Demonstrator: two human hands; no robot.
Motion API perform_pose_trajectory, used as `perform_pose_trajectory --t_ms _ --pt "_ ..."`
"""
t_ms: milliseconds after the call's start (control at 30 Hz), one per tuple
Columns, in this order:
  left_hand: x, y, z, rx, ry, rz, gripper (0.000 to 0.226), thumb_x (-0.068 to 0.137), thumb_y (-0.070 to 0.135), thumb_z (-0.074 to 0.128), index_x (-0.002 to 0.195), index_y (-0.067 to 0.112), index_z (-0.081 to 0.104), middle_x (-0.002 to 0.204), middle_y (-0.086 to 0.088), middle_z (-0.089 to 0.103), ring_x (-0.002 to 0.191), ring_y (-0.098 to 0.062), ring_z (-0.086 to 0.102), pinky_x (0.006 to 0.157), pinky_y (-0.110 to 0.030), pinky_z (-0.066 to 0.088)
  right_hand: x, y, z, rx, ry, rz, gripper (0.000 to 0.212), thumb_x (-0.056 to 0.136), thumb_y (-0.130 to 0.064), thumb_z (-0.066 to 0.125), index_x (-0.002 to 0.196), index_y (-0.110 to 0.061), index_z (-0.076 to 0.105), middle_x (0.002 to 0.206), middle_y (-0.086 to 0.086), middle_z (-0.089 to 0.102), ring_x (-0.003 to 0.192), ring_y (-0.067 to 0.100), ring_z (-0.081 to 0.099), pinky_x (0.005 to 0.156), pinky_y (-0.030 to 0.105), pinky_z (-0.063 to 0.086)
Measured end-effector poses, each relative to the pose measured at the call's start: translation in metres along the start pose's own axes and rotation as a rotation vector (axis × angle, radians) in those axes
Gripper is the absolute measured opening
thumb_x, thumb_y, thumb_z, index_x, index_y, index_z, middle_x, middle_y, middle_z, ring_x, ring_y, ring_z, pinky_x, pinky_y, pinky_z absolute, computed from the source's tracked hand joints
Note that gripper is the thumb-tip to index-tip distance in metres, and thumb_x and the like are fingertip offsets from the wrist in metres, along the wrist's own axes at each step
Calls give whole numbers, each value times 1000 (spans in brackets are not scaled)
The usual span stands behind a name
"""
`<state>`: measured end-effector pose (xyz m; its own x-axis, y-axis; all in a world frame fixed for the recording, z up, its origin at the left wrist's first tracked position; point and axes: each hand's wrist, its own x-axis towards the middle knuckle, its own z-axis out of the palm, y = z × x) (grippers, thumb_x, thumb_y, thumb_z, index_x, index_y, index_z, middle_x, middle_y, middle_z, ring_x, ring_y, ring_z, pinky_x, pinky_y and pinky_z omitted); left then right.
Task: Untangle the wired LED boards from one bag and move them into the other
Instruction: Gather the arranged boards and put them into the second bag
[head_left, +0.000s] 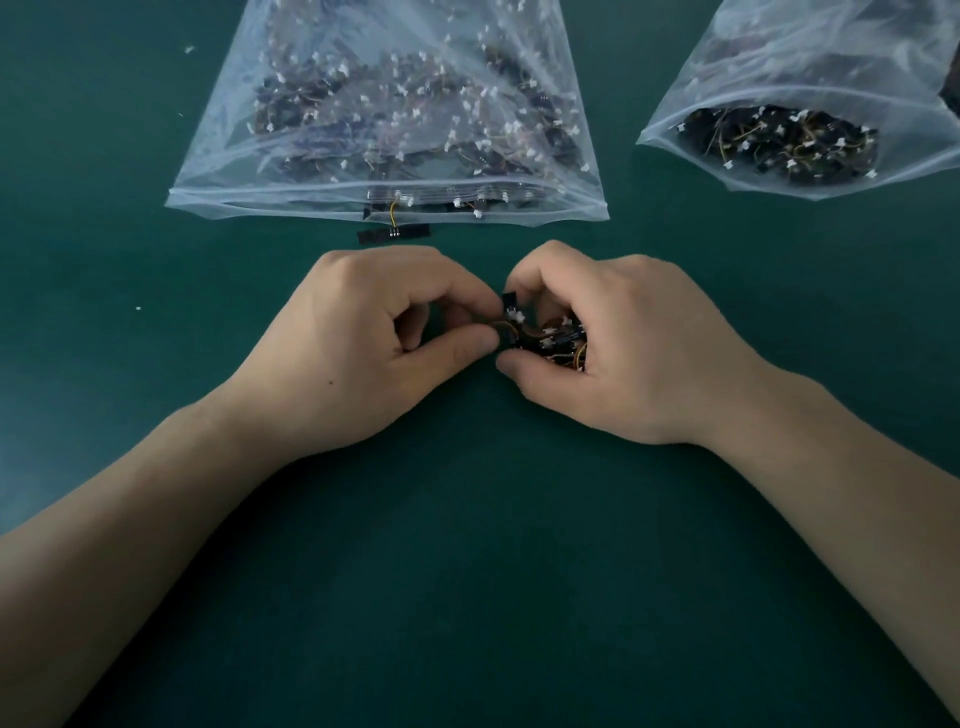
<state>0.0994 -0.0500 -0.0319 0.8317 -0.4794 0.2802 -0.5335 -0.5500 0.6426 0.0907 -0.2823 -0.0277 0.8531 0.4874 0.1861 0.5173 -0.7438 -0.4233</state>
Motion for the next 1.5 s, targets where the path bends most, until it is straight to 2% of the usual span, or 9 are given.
perform_pose_trajectory --t_ms 200,467,667,900,1000,1100,1233,1400,1500 --pt "-2 -3 1 35 -41 16 22 93 36 70 115 36 72 93 25 64 72 -19 55 63 -31 47 2 2 -1 -56 61 -19 27 89 -45 65 93 -19 66 84 -10 58 74 17 53 59 40 49" --pt "-2 -6 1 43 -69 24 20 94 36 67 113 32 73 97 17 66 73 -20 55 65 -39 48 0 2 -3 -174 49 -110 24 96 -28 62 81 -10 58 69 -1 51 56 31 48 48 38 37" --pt "-3 -5 0 52 -70 15 18 94 36 67 111 34 73 99 15 66 74 -19 57 67 -38 50 2 22 -12 -188 118 100 29 96 -28 64 77 -12 50 72 -3 46 61 29 49 52 35 32" --pt "-4 -5 0 65 -77 6 16 94 38 66 109 35 72 103 15 66 74 -20 57 65 -32 48 0 47 -18 -319 294 475 25 100 -31 58 88 -10 54 152 14 44 71 34 49 65 37 39" --pt "-4 -5 1 68 -81 7 16 94 39 66 109 37 72 103 16 65 75 -20 57 65 -28 46 5 48 -18 -327 262 543 36 98 -31 54 71 -17 35 116 20 60 66 36 45 61 36 30" --pt "-4 -5 1 69 -83 4 16 94 39 66 109 37 72 103 16 65 74 -19 57 64 -27 45 5 50 -21 -302 249 578 39 96 -31 55 69 -14 34 70 5 45 57 28 41 51 35 22" --pt "-4 -5 0 59 -88 1 16 94 39 67 109 37 72 103 17 65 73 -19 56 64 -30 47 2 48 -21 -326 233 541 37 99 -32 54 71 -15 35 74 5 47 62 33 44 56 37 28" --pt "-3 -5 0 64 -91 6 16 94 40 66 109 38 72 105 15 65 74 -19 57 65 -32 49 2 50 -20 -312 258 543 30 99 -33 54 79 -17 38 142 19 52 76 40 51 63 36 36" --pt "-4 -6 0 64 -93 4 16 94 40 66 109 38 72 105 15 65 73 -20 57 64 -32 49 6 53 -23 -331 207 558 34 96 -33 51 72 -16 35 87 11 55 69 37 51 55 36 27"
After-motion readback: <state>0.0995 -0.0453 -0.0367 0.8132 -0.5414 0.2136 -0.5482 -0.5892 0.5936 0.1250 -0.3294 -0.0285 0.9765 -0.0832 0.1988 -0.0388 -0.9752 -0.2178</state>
